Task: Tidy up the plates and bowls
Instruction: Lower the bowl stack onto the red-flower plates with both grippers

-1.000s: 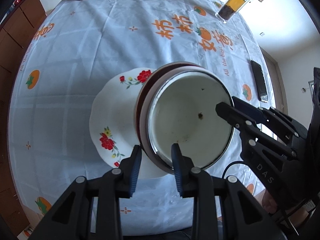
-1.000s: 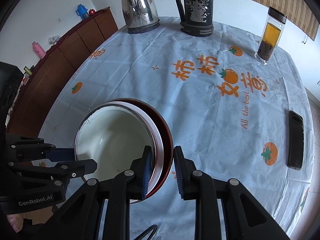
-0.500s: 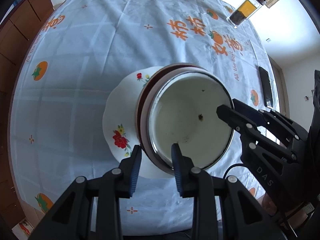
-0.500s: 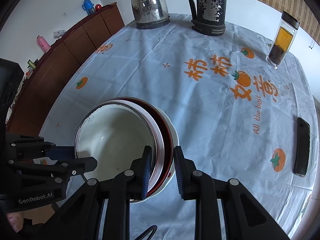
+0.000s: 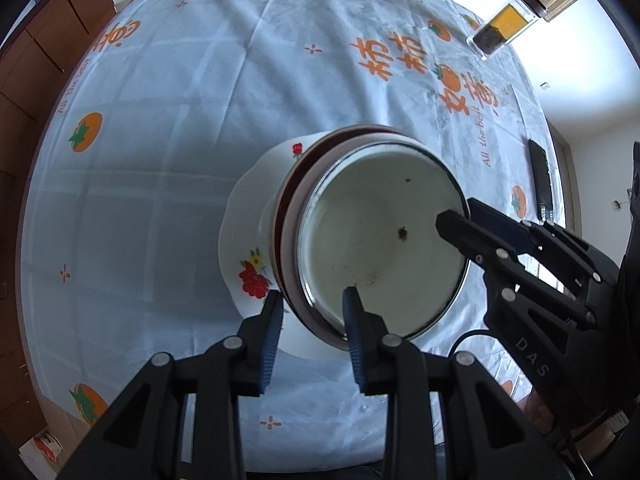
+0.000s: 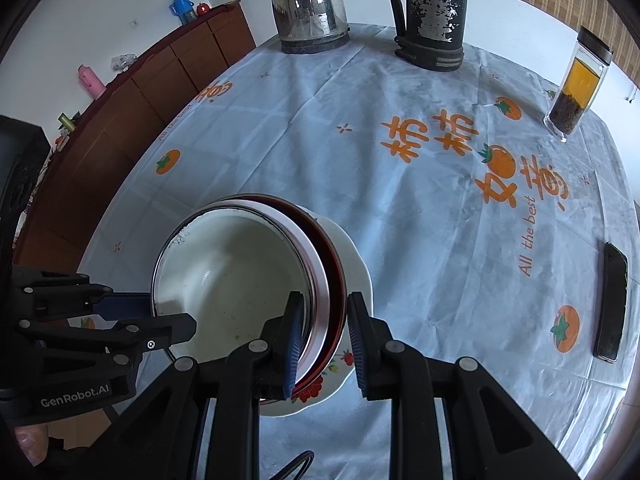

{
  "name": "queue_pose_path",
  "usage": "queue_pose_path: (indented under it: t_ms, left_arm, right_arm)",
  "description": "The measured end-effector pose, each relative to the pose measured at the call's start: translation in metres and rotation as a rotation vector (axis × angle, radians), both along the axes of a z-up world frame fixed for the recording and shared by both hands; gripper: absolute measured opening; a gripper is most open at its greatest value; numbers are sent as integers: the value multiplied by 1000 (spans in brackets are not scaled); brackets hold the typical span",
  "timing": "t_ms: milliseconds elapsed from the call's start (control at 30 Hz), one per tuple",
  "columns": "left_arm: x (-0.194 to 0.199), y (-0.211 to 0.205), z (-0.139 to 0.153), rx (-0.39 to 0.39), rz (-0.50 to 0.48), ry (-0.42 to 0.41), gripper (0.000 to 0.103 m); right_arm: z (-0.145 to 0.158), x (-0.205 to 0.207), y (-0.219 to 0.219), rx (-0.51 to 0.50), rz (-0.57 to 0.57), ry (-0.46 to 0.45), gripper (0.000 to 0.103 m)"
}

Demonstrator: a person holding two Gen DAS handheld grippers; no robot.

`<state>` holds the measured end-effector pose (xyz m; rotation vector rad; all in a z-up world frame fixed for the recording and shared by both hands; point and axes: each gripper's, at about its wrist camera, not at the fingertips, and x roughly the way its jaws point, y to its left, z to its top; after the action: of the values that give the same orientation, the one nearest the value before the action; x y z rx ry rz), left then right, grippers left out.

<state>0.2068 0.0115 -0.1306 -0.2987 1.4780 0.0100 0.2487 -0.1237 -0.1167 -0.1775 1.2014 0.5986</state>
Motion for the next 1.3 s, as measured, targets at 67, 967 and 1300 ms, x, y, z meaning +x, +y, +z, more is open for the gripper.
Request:
queue_pose_path:
  t_ms: [67, 967, 1300]
  left_arm:
    - [0, 0, -1, 0, 1, 3, 29]
    - [2, 8, -7, 1, 16, 22, 29]
    - [1, 9, -9, 4, 24, 32, 29]
  right_arm:
    - [0, 0, 1, 0, 2, 1, 24]
    - [-6, 2, 7, -4, 19, 11, 24]
    - [-8, 0, 10, -5, 25, 16, 24]
